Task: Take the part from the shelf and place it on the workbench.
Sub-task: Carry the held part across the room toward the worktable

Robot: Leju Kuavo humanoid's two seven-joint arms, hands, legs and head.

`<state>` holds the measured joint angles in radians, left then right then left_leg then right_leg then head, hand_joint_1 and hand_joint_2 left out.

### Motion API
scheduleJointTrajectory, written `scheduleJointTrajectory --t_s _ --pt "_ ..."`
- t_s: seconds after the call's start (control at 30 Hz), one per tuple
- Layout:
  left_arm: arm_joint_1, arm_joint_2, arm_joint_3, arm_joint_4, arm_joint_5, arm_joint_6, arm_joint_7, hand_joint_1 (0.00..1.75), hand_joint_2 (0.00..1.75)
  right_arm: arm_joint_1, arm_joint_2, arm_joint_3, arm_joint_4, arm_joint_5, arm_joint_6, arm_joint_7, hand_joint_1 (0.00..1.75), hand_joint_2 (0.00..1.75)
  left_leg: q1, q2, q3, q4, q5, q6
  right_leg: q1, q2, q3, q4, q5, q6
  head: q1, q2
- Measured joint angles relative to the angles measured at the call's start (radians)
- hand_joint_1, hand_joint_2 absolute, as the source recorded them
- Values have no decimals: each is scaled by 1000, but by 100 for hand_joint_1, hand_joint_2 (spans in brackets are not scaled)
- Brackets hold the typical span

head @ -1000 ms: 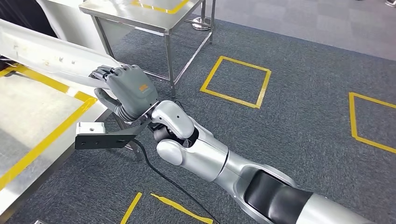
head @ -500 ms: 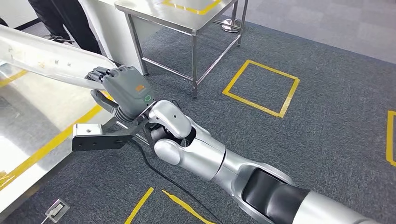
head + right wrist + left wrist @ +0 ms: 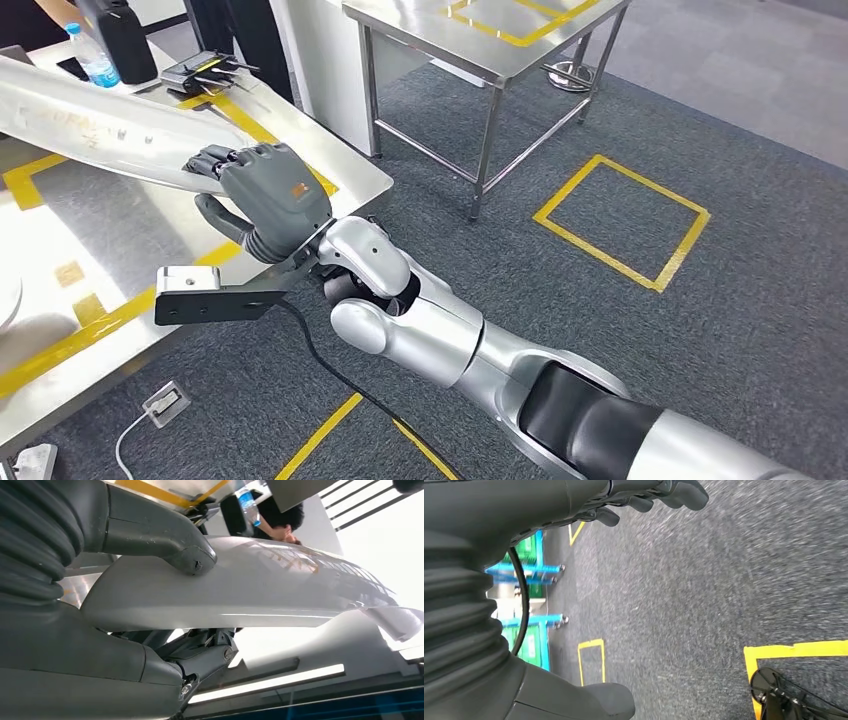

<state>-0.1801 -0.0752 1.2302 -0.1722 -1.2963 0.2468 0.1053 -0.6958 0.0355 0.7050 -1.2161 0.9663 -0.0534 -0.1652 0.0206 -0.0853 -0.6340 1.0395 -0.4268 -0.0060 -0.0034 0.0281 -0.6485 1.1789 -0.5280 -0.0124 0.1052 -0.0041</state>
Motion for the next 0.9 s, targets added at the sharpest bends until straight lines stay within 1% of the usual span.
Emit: scheduleJointTrajectory --t_s 0.03,0.07,0.1,0.13,0.17,0.2,0.23,0.27,0.3,0.33,0.37,0.4,0.43,0.47,0.5,0.53,0.57,0.6,0.63,0.67,0.7,0.73,0.77,0.8,0.83,0.87,0.9 --pt "-1 -1 0 0 0 0 0 0 175 -1 0 0 0 0 0 0 175 175 0 -12 -1 1 1 -3 0 27 29 -66 27 -6 -1 0" --pt "-1 -3 0 0 0 0 0 0 175 -1 0 0 0 1 0 1 175 175 1 -23 -4 0 4 -9 2 46 48 -113 42 -9 -1 0" --pt "-1 -3 0 0 0 0 0 0 175 -2 0 0 0 2 0 2 175 175 3 -34 -8 -1 6 -15 4 58 57 -136 47 -11 -2 0" --pt "1 -3 0 0 0 0 0 0 175 -2 0 0 0 3 0 3 175 175 5 -46 -11 -4 10 -24 6 54 59 -141 46 -10 -2 0" --pt "2 -2 0 0 0 0 0 0 175 -3 1 0 0 4 1 4 175 175 8 -55 -14 -7 13 -32 6 41 62 -146 49 -11 -1 0" --pt "4 -3 0 0 0 -1 0 0 175 -3 2 0 0 5 1 4 175 175 7 -48 -18 -6 13 -37 4 29 66 -151 53 -15 -1 0" --pt "4 -3 0 1 0 -4 1 0 175 -4 4 0 0 6 1 4 175 175 5 -24 -26 8 4 -42 2 15 71 -157 56 -20 -5 0" --pt "3 -3 0 1 0 -6 1 0 175 -4 5 0 0 6 2 4 175 175 3 8 -43 42 -16 -45 -1 0 75 -163 59 -25 -9 0" --pt "2 -3 0 1 0 -8 2 0 175 -4 5 0 0 7 3 4 175 175 1 43 -66 95 -44 -47 1 -15 77 -165 59 -30 -12 0" --pt "0 -3 0 1 0 -9 3 0 175 -4 5 0 0 7 4 4 175 175 1 64 -96 161 -76 -51 2 -30 77 -165 58 -33 -16 0" --pt "0 -2 0 1 0 -9 4 0 175 -3 5 -1 0 7 5 4 175 175 2 73 -121 218 -99 -55 4 -46 77 -165 57 -35 -16 0" --pt "1 -2 0 1 0 -9 4 0 175 -1 5 -1 0 8 6 4 175 175 3 76 -134 249 -106 -58 4 -61 77 -164 55 -35 -15 0" --pt "2 -2 0 1 0 -9 5 0 175 -1 5 0 0 8 7 4 175 175 3 80 -127 244 -95 -60 5 -75 77 -163 54 -34 -15 0" --pt "2 -1 0 1 0 -9 5 0 175 -1 5 0 0 8 7 4 175 175 4 87 -100 199 -69 -61 4 -88 78 -161 52 -32 -16 0" --pt "2 0 0 0 1 -9 6 0 175 -2 5 -1 0 8 7 4 175 175 3 106 -61 128 -43 -60 5 -101 78 -157 48 -29 -16 0" --pt "1 0 0 0 1 -9 6 0 175 -3 6 -1 0 8 7 4 175 175 1 129 -25 66 -23 -55 8 -113 78 -153 44 -25 -16 0" --pt "0 1 0 0 1 -9 6 0 175 -4 6 -1 0 9 7 4 175 175 -2 146 0 21 -12 -47 11 -123 79 -150 40 -20 -15 0" --pt "-1 1 0 0 1 -9 6 0 175 -5 6 -1 0 9 7 4 175 175 -5 157 10 0 -11 -37 14 -132 79 -148 38 -15 -14 0" --pt "-2 1 0 0 1 -9 6 0 175 -6 6 -1 0 9 8 4 175 175 -7 153 9 2 -11 -27 17 -141 81 -148 36 -11 -13 0" --pt "-1 2 0 -1 1 -9 6 0 175 -7 6 0 0 9 8 4 175 175 -6 140 7 1 -9 -19 17 -151 84 -149 35 -6 -12 0" --pt "-1 1 0 -1 1 -9 7 0 175 -8 7 0 0 9 8 3 175 175 -4 128 7 -2 -7 -12 15 -148 85 -146 31 0 -12 0" --pt "-1 1 0 -1 1 -9 8 0 175 -10 7 0 0 9 8 3 175 175 -1 117 7 -4 -4 -6 12 -130 81 -133 20 7 -11 0" --pt "-2 1 0 -1 1 -9 9 0 175 -12 7 0 0 9 8 2 175 175 2 106 7 -7 -1 0 8 -102 68 -101 0 13 -11 0" --pt "-3 1 0 -1 1 -9 10 0 175 -12 6 0 1 9 8 1 175 175 5 95 6 -8 1 5 4 -68 43 -48 -28 19 -10 0" --pt "-4 1 0 -1 1 -9 10 0 175 -11 6 -1 2 9 8 0 175 175 5 84 4 -8 2 7 3 -45 10 19 -60 22 -9 0" --pt "-5 1 0 -1 1 -9 11 0 175 -10 5 0 4 9 9 0 175 175 5 71 1 -8 3 9 1 -36 -23 84 -85 24 -9 0" --pt "-4 2 0 -1 1 -9 11 0 175 -8 4 0 5 9 9 0 175 175 5 56 0 -7 4 9 0 -33 -46 126 -93 25 -9 0"
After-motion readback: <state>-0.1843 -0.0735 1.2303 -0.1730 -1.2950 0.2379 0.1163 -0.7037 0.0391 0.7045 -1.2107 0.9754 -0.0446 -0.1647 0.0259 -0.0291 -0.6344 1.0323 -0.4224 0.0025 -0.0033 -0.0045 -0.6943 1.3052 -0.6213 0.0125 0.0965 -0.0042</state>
